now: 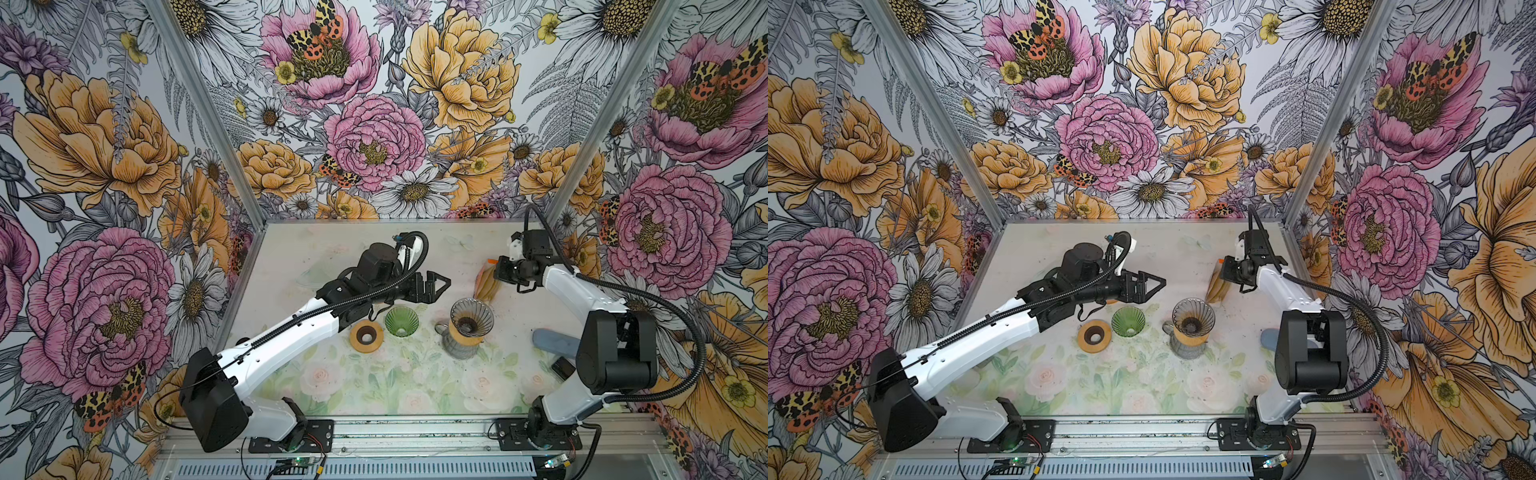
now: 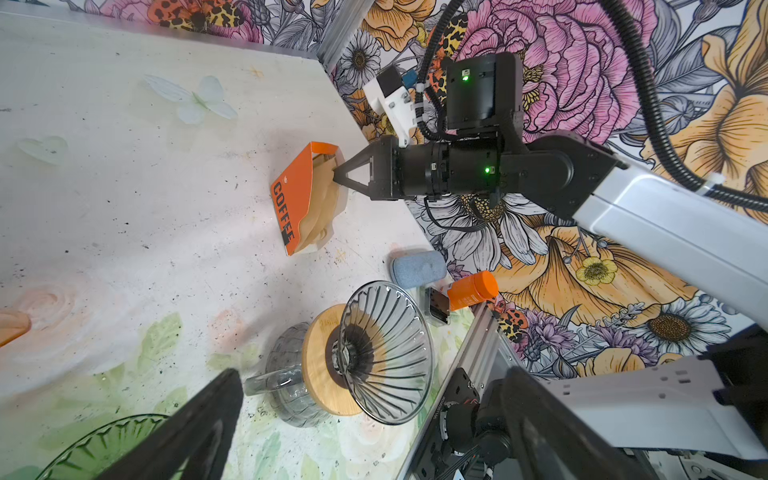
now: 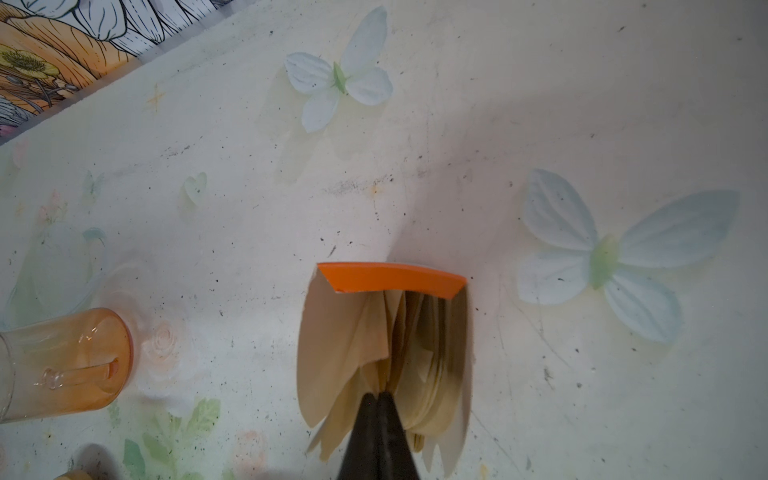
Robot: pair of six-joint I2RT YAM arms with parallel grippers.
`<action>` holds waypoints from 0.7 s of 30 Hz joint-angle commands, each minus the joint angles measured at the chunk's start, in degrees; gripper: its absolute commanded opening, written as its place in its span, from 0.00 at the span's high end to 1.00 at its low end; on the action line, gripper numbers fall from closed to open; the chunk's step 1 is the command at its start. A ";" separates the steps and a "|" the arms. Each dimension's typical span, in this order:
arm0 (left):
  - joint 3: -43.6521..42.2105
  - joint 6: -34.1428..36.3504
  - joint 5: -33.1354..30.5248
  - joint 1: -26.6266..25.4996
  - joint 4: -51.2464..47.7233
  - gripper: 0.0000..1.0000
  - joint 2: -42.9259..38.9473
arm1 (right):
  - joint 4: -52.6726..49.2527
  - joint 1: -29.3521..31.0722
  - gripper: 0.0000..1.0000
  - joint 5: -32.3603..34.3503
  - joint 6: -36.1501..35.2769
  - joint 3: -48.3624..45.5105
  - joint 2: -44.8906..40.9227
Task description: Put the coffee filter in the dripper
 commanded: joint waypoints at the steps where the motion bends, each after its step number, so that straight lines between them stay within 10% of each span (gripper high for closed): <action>1: 1.23 -0.02 -0.71 -0.25 0.74 0.01 0.10 | 0.41 0.31 1.00 -0.26 0.40 1.69 -3.57; 21: 2.87 0.65 1.17 -0.61 0.89 0.01 2.46 | -8.84 0.64 1.00 0.64 -0.81 7.06 -12.62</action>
